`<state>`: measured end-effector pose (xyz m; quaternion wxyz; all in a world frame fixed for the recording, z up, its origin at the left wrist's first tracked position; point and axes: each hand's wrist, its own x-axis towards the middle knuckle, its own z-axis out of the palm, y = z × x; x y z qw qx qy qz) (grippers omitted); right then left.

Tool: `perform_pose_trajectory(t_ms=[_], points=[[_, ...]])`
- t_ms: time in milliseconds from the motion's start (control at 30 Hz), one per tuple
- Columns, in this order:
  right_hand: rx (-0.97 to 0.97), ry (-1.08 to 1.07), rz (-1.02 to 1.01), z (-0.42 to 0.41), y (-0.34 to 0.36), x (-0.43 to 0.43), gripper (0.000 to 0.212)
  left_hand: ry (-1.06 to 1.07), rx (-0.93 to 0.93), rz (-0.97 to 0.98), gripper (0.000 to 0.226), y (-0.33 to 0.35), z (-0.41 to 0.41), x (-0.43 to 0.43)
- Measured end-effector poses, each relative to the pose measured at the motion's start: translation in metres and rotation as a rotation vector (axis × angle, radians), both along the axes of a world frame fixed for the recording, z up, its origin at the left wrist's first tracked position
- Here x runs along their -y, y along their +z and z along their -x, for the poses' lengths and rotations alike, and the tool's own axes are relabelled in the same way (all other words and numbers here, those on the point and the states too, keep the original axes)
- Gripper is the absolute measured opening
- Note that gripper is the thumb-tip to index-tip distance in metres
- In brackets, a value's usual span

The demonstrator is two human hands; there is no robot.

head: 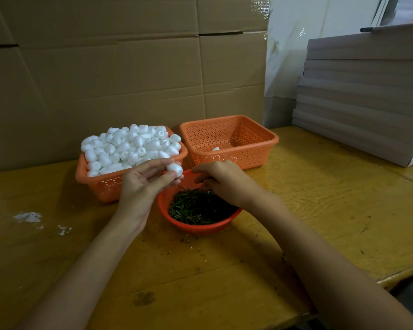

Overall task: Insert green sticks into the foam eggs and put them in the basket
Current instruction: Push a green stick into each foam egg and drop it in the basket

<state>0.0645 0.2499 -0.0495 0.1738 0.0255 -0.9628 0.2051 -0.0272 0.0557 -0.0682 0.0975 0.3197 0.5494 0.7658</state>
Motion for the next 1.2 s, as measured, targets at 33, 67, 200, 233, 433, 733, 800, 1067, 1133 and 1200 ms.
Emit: perform_pose_trajectory(t_ms=[33, 67, 200, 233, 433, 733, 800, 1067, 1133, 1200], points=[[-0.019, -0.008, 0.015, -0.0004, -0.0003, -0.0003, 0.049, 0.0, -0.001, 0.003, 0.038, 0.0001, 0.0, -0.0001], [-0.033, -0.015, 0.018, -0.0006, -0.0003, -0.0004, 0.049, 0.003, 0.002, 0.004, 0.043, 0.0003, 0.0, -0.0001], [-0.043, -0.013, -0.014, -0.0004, 0.001, -0.0013, 0.048, 0.002, 0.027, -0.005, 0.045, 0.0002, 0.0008, -0.0001], [-0.041, -0.005, -0.012, -0.0008, 0.0009, -0.0008, 0.048, -0.005, 0.019, -0.003, 0.039, -0.0004, 0.0013, -0.0001], [-0.062, 0.005, -0.014, -0.002, 0.0008, 0.0013, 0.048, -0.01, -0.001, 0.026, 0.031, -0.001, 0.0024, -0.0004], [-0.042, 0.037, -0.019, -0.0002, -0.0004, 0.0025, 0.05, -0.01, 0.036, -0.049, 0.033, 0.0029, -0.0027, -0.0006], [-0.052, 0.031, -0.027, -0.0001, -0.0004, 0.002, 0.051, -0.016, 0.021, -0.054, 0.033, 0.0022, -0.0021, -0.0004], [-0.041, 0.031, -0.025, -0.0006, -0.0012, 0.0021, 0.052, -0.039, 0.0, -0.042, 0.029, 0.0014, -0.0012, 0.0001], [-0.034, 0.033, -0.028, -0.0011, -0.0012, 0.0025, 0.051, -0.034, 0.007, -0.051, 0.026, 0.0025, -0.0021, -0.0003], [-0.033, 0.034, -0.032, -0.0015, -0.0015, 0.0028, 0.052, -0.021, 0.013, -0.055, 0.025, 0.0033, -0.003, -0.0007]])
